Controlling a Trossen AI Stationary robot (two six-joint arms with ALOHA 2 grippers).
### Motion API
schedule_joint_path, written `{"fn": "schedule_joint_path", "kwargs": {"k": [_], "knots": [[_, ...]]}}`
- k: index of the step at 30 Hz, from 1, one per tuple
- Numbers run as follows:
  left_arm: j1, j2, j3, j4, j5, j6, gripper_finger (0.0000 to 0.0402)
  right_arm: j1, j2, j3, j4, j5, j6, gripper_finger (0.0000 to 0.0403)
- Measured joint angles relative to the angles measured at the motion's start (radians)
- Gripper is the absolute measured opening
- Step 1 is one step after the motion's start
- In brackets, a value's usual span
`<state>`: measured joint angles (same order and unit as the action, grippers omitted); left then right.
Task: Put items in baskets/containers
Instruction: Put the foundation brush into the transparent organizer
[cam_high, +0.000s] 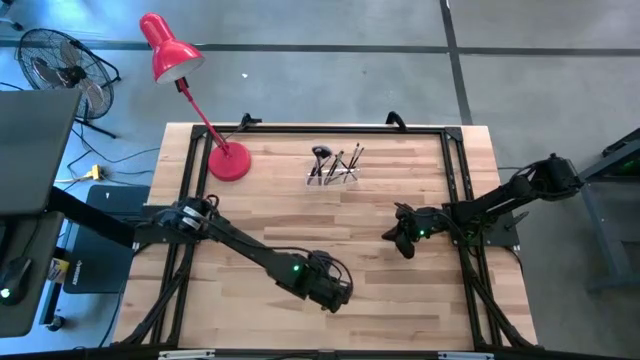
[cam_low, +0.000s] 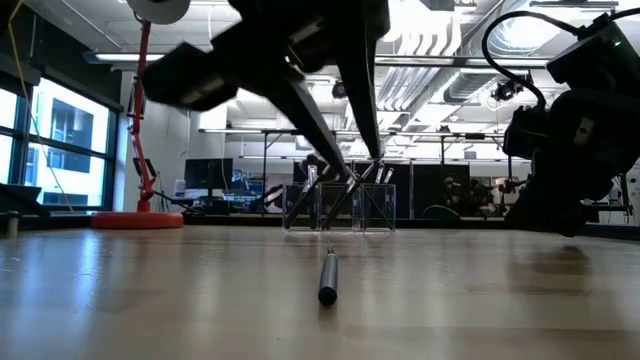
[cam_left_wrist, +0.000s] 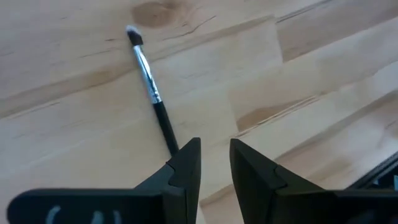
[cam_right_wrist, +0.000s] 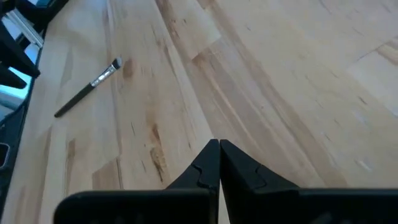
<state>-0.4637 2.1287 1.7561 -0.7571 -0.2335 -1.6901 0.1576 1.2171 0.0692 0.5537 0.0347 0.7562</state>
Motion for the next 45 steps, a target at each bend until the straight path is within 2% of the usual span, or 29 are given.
{"fn": "schedule_joint_path", "kwargs": {"k": [26, 33, 38, 45], "knots": [[0.026, 0.003, -0.004, -0.002, -0.039, 0.071, 0.0087, 0.000, 0.000, 0.000, -0.008, -0.017, -0.024, 0.0006], [0.026, 0.002, -0.004, -0.006, -0.039, 0.020, 0.0146, 0.000, 0.000, 0.000, -0.008, -0.022, -0.024, 0.0002], [0.026, 0.002, -0.004, -0.005, -0.039, 0.062, 0.0189, 0.000, 0.000, 0.000, -0.012, -0.024, -0.024, 0.0006], [0.035, 0.030, -0.002, -0.008, -0.015, 0.070, 0.0200, 0.000, 0.000, 0.001, -0.012, -0.018, -0.024, 0.0001]]}}
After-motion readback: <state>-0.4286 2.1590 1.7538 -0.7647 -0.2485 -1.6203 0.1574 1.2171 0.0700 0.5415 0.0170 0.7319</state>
